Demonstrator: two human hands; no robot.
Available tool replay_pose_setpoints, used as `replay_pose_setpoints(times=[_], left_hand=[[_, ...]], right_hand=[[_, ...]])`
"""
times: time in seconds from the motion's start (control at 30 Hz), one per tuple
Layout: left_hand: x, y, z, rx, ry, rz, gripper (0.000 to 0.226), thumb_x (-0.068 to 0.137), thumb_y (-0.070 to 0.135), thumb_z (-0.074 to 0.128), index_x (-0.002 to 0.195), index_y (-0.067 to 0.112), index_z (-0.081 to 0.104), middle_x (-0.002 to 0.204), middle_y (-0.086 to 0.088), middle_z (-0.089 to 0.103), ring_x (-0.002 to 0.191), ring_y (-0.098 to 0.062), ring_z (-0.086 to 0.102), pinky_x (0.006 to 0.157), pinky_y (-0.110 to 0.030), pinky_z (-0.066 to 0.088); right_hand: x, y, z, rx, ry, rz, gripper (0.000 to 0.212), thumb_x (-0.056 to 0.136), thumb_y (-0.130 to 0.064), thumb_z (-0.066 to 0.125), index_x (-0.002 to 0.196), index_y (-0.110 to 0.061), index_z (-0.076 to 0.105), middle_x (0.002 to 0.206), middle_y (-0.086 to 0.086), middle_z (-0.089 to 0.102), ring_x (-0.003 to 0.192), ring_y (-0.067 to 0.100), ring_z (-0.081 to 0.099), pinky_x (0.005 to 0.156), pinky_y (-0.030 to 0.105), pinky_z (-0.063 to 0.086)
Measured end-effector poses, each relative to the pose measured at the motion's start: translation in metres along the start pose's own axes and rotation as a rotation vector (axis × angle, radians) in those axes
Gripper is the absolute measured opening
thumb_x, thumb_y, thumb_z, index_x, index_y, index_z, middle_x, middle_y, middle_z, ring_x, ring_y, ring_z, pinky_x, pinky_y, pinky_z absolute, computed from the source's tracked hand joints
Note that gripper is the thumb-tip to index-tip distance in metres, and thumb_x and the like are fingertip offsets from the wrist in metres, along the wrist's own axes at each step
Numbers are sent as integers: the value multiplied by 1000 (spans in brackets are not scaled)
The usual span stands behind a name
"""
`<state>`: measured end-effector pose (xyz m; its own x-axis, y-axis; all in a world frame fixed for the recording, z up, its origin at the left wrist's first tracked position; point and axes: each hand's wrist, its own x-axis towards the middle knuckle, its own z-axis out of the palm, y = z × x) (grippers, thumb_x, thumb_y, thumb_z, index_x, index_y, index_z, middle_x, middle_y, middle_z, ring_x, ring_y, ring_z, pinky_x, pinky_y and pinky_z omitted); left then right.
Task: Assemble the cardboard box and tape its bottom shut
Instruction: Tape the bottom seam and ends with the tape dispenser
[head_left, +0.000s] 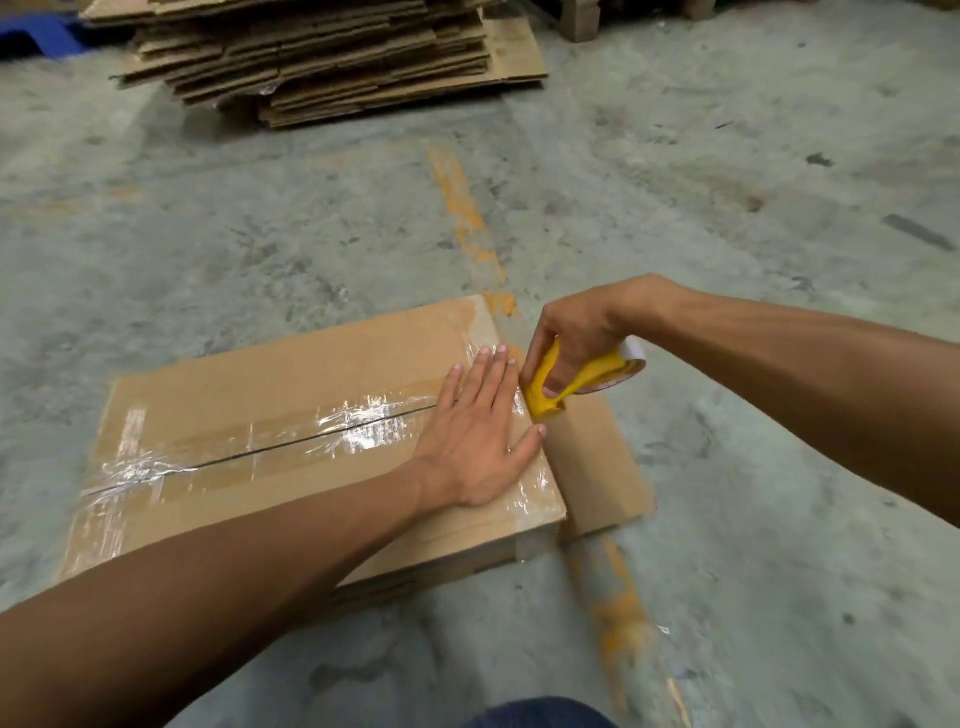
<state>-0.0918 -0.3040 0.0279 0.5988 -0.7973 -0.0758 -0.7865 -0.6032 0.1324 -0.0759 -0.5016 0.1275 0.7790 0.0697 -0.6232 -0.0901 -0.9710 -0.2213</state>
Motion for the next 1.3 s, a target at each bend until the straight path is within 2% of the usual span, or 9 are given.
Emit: replay_pose_setpoints(times=[0.37, 0.6, 0.73, 0.83, 0.93, 1.03, 1.17, 1.23, 1.3], left_hand=[[-7, -7, -1, -20, 10, 1, 84, 94, 63, 7, 155, 9, -12, 163, -6, -19, 148, -16, -24, 122, -40, -8], [-9, -8, -4, -57, 20, 57, 80, 93, 62, 6, 156, 15, -8, 163, -2, -18, 148, -18, -23, 122, -44, -7], [1, -12, -9, 17, 9, 207, 72, 94, 58, 13, 151, 19, 30, 164, 3, 15, 152, -22, -7, 121, -50, 2], [19, -14, -20, 161, 51, 336, 62, 94, 56, 17, 114, 18, 62, 131, 1, 59, 144, -27, 28, 114, -48, 20], [32, -10, -24, 229, 24, 366, 66, 94, 55, 16, 95, 18, 71, 105, 2, 67, 127, -23, 45, 110, -46, 22], [36, -10, -26, 200, -66, 361, 67, 95, 56, 15, 105, 22, 72, 114, 3, 66, 133, -20, 40, 115, -49, 12], [41, -27, -69, -118, 61, 184, 43, 99, 49, 29, 109, 26, 64, 119, 0, 65, 127, -21, 49, 111, -45, 27], [39, -42, -106, -541, 99, -112, 43, 100, 48, 31, 100, 21, 64, 108, -5, 69, 107, -28, 60, 92, -38, 43], [35, -59, -137, -1091, -109, -397, 53, 101, 52, 29, 109, 14, 65, 106, -6, 70, 94, -26, 64, 79, -33, 47]], right_hand=[[-32, -16, 41, -74, 267, 188, 46, 75, -39, 77, 121, -35, 68, 109, -2, 66, 94, 21, 60, 74, 25, 42], [-59, 32, 135, -1, 189, 515, 50, 81, -41, 68, 130, -35, 62, 130, 4, 62, 117, 24, 60, 92, 32, 49], [-71, 32, 121, 154, 361, 567, 49, 82, -43, 67, 130, -36, 62, 131, 6, 61, 118, 26, 57, 88, 33, 47], [-75, 32, 100, 289, 503, 561, 51, 77, -46, 70, 127, -39, 63, 127, 8, 63, 116, 27, 57, 84, 33, 46], [-81, 32, 79, 459, 633, 525, 45, 78, -41, 74, 122, -32, 68, 120, 6, 67, 112, 24, 60, 82, 29, 47], [-88, 29, 54, 943, 704, 341, 37, 81, -25, 78, 115, -12, 73, 97, 6, 72, 81, 16, 67, 65, 18, 51], [-93, 16, 12, 1299, 629, 172, 39, 83, -32, 75, 117, -12, 72, 86, 8, 71, 50, 11, 56, 45, 21, 46], [-93, 2, -12, 1351, 537, 101, 37, 86, -38, 70, 116, -18, 72, 60, 5, 60, 40, 10, 43, 38, 20, 38], [-91, -15, -31, 1412, 459, 32, 30, 89, -41, 64, 114, -26, 73, 44, 0, 42, 34, 9, 34, 36, 20, 34]])
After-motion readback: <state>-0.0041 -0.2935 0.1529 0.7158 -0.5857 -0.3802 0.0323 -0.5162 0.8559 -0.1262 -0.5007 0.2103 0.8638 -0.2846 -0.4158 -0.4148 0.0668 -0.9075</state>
